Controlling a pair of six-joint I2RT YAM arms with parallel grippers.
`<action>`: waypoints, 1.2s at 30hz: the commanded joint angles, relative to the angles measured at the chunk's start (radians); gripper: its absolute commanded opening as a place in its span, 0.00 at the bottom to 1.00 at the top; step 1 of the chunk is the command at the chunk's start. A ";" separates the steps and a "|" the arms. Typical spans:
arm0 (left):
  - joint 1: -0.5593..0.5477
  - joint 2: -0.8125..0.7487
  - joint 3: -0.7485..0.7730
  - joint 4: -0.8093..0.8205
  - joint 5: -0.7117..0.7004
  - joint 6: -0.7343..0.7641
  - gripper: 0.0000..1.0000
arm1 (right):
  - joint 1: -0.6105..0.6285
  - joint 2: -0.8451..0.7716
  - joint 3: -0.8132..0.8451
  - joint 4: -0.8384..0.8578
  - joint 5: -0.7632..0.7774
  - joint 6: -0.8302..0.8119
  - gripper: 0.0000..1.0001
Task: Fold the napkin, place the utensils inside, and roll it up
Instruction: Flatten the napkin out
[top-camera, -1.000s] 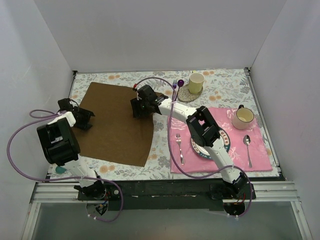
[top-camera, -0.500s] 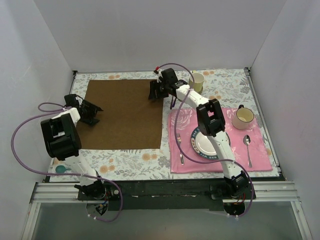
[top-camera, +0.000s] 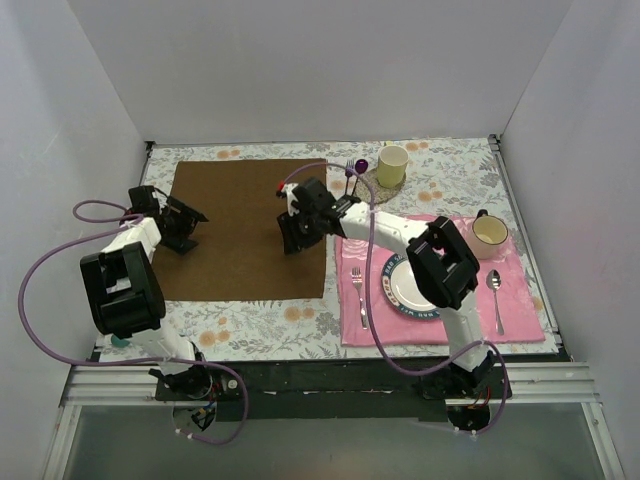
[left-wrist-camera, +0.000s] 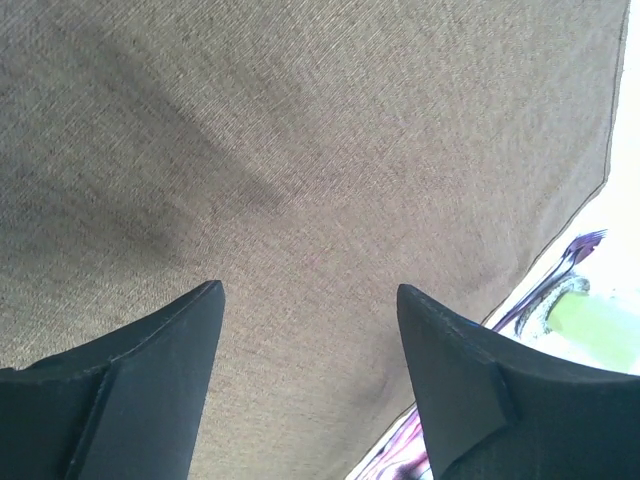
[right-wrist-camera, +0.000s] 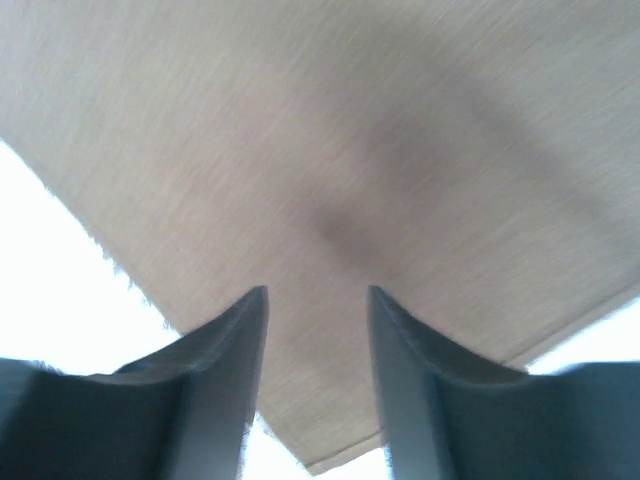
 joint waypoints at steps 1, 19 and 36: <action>-0.005 -0.066 0.007 -0.063 -0.050 -0.023 0.71 | 0.058 -0.128 -0.216 0.067 -0.009 0.032 0.40; 0.086 -0.230 -0.095 -0.309 -0.570 -0.176 0.68 | 0.135 -0.312 -0.586 0.145 0.209 0.106 0.24; 0.118 -0.286 -0.170 -0.406 -0.728 -0.197 0.65 | 0.135 -0.388 -0.457 0.106 0.126 0.065 0.37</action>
